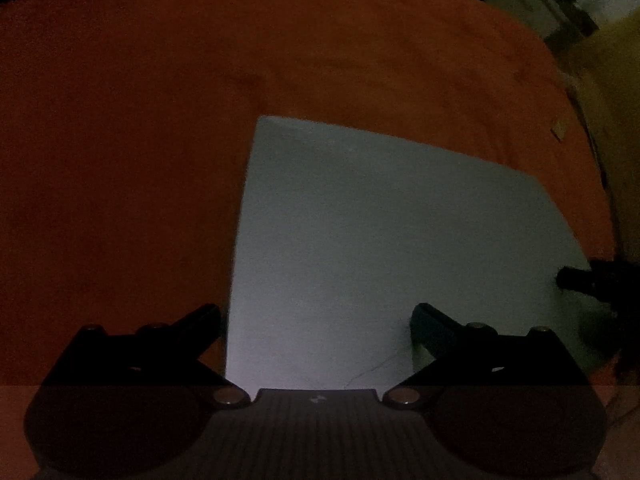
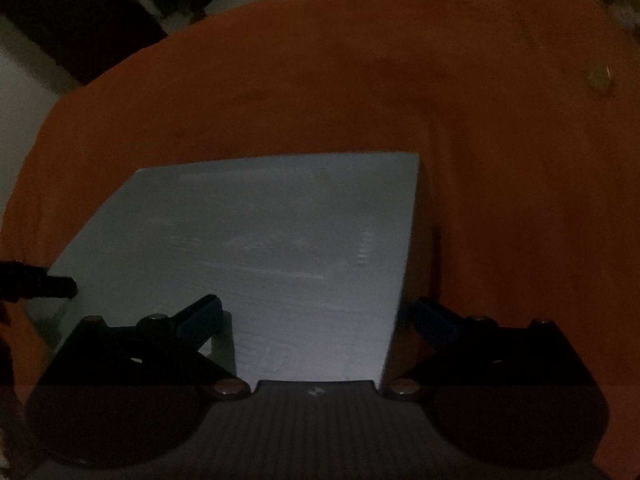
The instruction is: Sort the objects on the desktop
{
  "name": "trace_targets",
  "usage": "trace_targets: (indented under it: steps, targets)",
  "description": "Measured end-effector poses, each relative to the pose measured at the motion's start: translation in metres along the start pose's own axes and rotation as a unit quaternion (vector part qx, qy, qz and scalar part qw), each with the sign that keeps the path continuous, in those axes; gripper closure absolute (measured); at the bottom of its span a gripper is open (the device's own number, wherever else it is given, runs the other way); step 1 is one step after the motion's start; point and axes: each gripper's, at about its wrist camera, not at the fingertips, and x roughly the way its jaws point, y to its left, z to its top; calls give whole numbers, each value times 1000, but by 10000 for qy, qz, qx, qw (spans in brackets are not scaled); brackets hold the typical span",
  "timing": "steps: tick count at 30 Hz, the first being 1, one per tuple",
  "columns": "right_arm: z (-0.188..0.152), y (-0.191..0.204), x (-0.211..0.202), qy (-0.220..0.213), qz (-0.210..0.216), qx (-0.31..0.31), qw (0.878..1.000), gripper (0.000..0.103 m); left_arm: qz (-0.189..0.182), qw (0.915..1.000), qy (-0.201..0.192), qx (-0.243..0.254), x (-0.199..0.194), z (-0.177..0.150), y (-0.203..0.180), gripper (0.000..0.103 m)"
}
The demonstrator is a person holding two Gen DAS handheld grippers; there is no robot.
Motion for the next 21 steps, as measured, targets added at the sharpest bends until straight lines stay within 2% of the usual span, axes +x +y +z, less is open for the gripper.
trace_targets:
  steps: [5,9,14,16,21]
  targets:
    - [-12,-4,-8,155,175,262,9994,0,-53,9997,-238,2,-6,-17,-4,0]
    - [-24,-11,-23,-17,394,283,9988,0,165,9981,-575,172,-14,-22,-17,0]
    - [-48,-7,-45,-291,526,135,9981,0,364,9957,-742,422,-34,-34,-30,0]
    - [-58,-4,-55,-358,558,38,9978,0,409,9951,-730,518,-34,-41,-33,0]
    - [-85,-4,-75,-180,700,-120,9973,0,541,9945,-467,761,-44,-68,-36,1]
